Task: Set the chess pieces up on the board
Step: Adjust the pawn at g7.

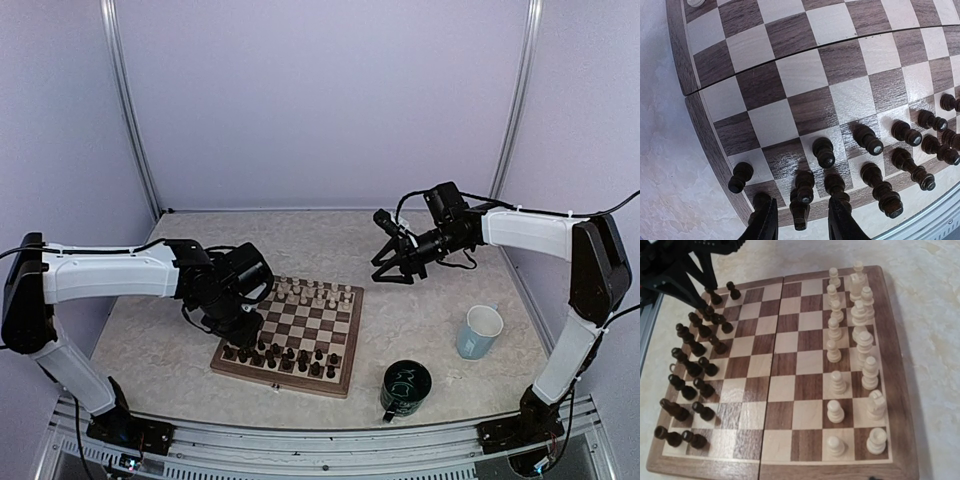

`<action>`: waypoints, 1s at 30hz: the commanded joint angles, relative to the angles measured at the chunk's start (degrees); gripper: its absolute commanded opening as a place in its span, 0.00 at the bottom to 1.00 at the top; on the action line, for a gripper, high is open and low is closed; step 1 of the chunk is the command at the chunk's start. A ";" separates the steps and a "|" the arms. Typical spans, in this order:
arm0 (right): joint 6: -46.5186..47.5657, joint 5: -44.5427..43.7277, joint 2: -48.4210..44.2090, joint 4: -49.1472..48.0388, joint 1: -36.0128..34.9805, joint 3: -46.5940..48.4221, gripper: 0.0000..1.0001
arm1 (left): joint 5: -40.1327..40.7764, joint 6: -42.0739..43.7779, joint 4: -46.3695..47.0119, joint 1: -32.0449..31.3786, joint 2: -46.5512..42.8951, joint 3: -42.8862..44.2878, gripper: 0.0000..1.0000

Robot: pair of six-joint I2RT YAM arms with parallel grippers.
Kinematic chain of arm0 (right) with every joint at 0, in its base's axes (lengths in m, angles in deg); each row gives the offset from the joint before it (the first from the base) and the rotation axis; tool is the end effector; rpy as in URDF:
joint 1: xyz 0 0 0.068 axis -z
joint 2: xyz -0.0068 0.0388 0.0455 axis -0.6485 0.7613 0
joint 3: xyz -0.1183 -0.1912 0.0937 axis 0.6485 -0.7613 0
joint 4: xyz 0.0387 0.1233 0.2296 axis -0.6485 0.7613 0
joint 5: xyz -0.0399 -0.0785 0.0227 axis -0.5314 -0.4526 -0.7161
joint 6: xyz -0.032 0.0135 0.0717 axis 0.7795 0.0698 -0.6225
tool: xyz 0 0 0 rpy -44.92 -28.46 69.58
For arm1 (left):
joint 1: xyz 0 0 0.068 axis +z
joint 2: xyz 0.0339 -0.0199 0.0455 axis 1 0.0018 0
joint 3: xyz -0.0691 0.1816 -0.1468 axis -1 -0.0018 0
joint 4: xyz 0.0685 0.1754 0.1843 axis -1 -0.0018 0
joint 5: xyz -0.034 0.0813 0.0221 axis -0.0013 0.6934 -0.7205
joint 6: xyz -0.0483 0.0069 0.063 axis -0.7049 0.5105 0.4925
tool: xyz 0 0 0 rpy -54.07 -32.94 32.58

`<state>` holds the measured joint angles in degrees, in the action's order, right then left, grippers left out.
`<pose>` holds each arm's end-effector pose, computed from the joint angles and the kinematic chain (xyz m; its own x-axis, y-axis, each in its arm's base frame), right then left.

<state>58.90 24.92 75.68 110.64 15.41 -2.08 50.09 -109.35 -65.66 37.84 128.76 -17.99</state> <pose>0.3180 0.2079 0.1932 -0.2740 -0.4710 -0.8385 -0.9617 0.1409 0.2351 0.1899 -0.2330 0.1509 -0.8588 0.4455 -0.2531 0.4635 0.8860 -0.0131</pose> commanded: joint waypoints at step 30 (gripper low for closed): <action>0.83 0.66 -0.01 -0.37 -0.43 -0.99 0.57 | -0.07 3.95 0.44 1.05 6.54 2.11 0.17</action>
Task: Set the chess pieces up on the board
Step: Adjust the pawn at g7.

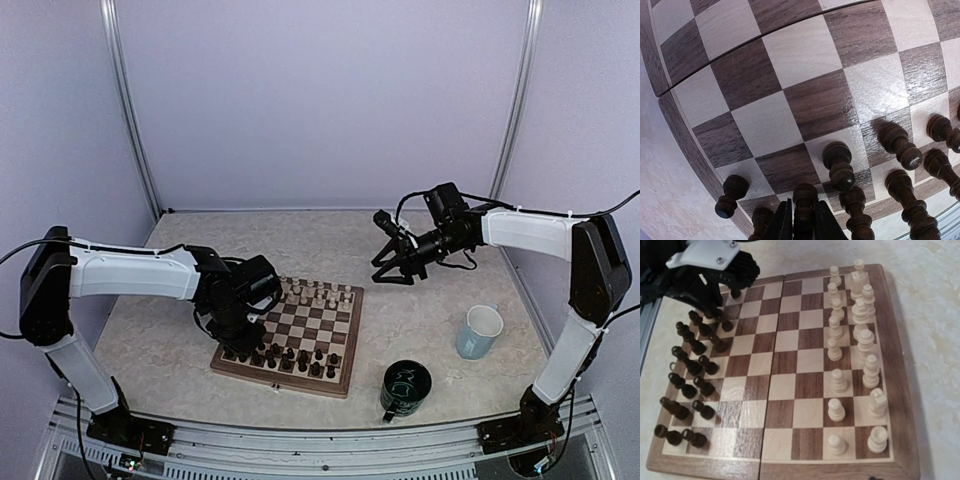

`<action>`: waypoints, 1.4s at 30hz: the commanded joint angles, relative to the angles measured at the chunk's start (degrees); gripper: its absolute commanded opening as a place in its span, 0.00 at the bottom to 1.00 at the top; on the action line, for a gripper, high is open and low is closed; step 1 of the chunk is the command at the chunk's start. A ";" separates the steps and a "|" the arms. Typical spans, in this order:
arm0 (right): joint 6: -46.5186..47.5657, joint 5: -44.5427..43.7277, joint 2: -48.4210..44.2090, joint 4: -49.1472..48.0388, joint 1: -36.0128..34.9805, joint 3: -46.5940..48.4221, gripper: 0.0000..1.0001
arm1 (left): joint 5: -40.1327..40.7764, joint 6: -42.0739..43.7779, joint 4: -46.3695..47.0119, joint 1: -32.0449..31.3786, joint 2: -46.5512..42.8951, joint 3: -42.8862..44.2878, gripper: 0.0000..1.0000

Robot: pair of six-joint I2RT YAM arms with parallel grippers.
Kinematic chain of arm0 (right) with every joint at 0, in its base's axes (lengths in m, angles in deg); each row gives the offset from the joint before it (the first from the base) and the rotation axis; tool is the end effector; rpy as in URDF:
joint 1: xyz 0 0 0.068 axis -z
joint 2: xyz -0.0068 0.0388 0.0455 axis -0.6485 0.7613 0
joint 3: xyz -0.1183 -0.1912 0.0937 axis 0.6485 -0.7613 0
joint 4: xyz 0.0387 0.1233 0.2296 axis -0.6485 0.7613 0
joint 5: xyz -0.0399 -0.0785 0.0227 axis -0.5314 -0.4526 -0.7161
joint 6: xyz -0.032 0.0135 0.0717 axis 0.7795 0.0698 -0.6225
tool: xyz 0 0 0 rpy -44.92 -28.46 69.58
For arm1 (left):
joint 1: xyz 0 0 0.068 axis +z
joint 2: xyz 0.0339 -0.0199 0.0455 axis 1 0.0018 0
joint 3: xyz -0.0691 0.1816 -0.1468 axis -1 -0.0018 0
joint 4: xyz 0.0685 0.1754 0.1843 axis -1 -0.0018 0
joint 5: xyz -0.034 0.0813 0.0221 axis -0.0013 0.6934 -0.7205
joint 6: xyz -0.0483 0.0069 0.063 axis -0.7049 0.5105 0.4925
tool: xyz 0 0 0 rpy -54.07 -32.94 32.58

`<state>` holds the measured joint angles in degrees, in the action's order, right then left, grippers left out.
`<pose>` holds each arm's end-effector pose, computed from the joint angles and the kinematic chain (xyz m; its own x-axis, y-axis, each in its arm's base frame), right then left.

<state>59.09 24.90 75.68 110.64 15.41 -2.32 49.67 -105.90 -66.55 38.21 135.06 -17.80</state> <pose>0.3174 0.2076 0.1919 -0.2739 -0.4731 -0.8373 -0.9617 0.1400 0.2355 0.1916 -0.2329 0.1204 -0.8479 0.5117 -0.1390 0.5116 0.8584 0.0392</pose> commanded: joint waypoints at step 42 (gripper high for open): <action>0.88 -1.86 -1.56 3.57 -0.39 3.72 0.58 | 3.58 1.22 -1.82 2.64 0.14 9.51 0.34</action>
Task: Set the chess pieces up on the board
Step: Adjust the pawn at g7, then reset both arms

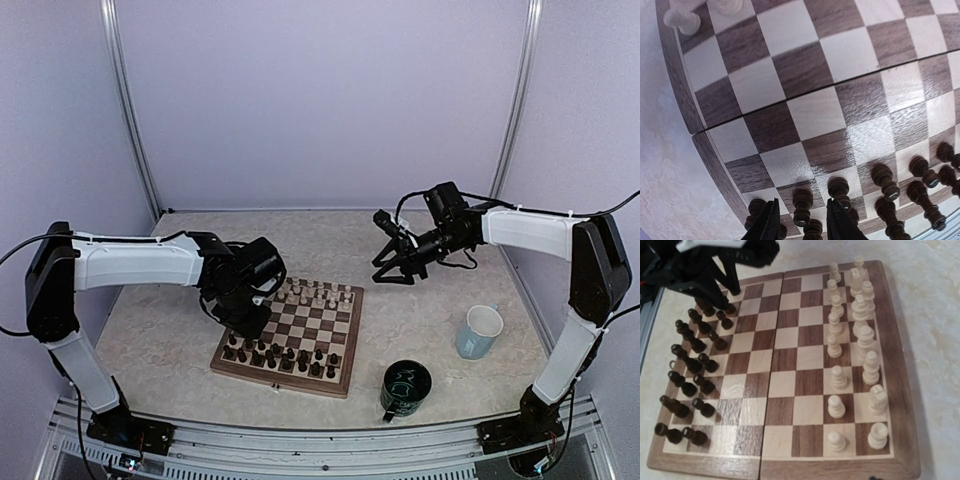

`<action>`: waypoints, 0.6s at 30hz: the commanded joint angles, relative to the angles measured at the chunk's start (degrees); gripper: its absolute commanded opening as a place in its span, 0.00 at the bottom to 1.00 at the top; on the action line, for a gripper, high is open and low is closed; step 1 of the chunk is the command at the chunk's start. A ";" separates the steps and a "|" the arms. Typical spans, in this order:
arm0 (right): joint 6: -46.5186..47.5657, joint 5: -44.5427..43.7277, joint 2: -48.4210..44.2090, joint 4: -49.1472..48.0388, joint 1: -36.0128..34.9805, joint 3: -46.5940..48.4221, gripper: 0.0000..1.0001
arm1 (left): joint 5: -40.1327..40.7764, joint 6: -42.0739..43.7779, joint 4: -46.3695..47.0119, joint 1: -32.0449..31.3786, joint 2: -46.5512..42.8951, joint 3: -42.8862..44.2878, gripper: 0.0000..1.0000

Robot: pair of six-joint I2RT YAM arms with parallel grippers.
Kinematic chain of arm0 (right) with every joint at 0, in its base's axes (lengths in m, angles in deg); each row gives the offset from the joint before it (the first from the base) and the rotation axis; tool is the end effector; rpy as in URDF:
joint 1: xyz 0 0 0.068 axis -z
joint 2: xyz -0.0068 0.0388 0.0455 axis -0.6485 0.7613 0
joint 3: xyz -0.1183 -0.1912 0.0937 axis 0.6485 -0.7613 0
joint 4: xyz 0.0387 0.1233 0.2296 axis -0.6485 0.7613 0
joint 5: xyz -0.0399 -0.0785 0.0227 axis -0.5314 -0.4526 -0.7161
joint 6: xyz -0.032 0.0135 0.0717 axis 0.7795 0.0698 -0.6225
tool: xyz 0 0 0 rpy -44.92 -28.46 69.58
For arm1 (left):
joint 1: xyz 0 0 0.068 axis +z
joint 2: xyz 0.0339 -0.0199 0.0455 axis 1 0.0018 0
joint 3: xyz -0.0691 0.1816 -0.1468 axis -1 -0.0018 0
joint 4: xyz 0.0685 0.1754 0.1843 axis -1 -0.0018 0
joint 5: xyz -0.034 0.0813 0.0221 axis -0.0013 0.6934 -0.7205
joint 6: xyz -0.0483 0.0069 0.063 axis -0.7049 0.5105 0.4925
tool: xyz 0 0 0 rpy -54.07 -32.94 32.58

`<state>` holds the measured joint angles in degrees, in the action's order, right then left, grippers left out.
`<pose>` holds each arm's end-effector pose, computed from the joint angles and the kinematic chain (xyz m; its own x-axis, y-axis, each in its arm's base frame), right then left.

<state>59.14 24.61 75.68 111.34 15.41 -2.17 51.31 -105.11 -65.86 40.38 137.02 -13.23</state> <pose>0.3170 0.2072 0.1916 -0.2804 -0.4788 -0.8319 -0.9599 0.1444 0.2404 0.2144 -0.2391 0.1318 -0.8520 0.4834 -0.2013 0.4844 0.8736 0.0477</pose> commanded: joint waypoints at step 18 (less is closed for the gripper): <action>-26.76 -31.46 -24.73 -16.61 19.82 -1.31 0.99 | 23.53 15.72 17.31 11.04 -10.70 21.50 0.86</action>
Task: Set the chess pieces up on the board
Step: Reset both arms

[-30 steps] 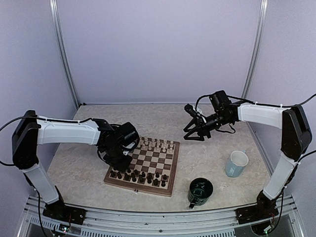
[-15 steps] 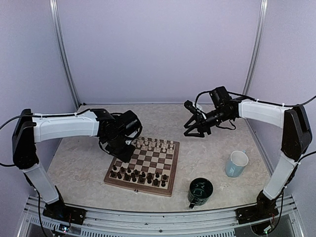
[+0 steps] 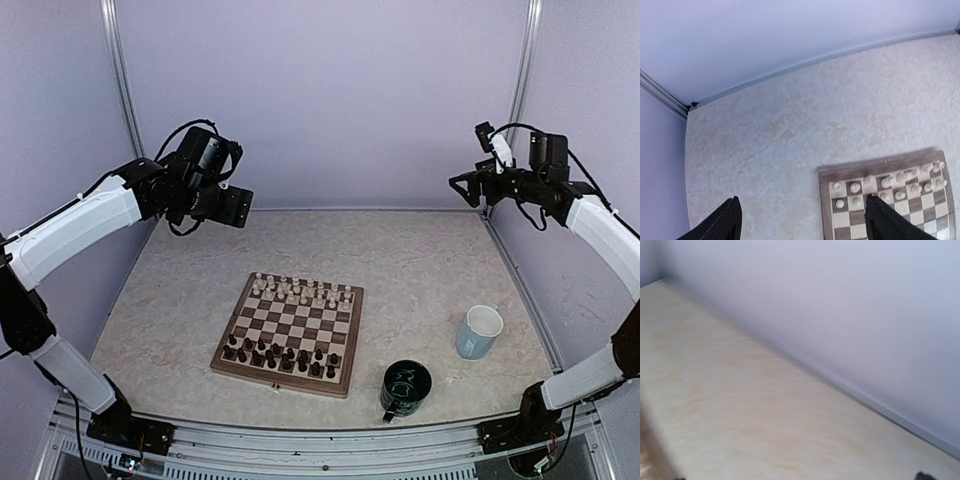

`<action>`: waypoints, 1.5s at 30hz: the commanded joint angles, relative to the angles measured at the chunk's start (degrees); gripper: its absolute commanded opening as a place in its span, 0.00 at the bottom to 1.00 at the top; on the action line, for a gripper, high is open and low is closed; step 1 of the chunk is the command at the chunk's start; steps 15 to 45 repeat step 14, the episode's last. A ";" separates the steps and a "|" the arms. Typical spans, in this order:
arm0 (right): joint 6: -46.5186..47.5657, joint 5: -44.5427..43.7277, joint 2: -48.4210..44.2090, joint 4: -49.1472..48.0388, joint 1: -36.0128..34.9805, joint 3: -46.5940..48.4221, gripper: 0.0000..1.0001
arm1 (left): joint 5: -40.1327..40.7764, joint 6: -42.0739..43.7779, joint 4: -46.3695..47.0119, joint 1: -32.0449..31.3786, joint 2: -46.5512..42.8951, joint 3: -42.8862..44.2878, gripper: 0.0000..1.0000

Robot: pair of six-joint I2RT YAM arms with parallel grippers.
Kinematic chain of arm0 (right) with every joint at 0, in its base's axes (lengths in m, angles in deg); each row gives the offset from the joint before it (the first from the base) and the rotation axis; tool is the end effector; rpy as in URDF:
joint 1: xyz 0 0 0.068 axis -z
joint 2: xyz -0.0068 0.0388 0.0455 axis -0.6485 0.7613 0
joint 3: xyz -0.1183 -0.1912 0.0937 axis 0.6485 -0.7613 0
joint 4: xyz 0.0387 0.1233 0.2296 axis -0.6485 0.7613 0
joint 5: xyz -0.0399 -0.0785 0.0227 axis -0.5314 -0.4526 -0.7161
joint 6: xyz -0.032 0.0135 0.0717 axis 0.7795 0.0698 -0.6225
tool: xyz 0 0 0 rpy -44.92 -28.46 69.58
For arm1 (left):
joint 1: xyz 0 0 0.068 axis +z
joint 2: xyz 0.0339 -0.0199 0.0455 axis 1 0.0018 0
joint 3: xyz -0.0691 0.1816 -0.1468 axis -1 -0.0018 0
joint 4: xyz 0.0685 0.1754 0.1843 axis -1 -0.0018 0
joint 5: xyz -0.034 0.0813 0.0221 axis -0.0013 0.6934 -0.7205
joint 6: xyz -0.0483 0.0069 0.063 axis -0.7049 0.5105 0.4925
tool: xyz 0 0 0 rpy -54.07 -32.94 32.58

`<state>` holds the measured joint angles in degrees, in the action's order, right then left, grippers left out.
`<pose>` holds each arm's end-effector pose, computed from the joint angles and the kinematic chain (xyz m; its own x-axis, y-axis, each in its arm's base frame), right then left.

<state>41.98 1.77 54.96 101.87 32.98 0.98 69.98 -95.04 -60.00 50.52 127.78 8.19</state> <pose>0.3427 0.0780 0.3429 -0.2032 -0.2298 -0.9518 -0.6236 0.7798 -0.0552 0.2974 -0.2062 0.3148 -0.5803 0.2814 -0.7643 0.2415 0.9557 0.1685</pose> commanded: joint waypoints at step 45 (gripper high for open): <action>-10.20 -8.68 -7.16 -9.88 2.27 -10.20 0.99 | 5.08 -6.49 25.75 9.74 -8.72 -14.99 0.99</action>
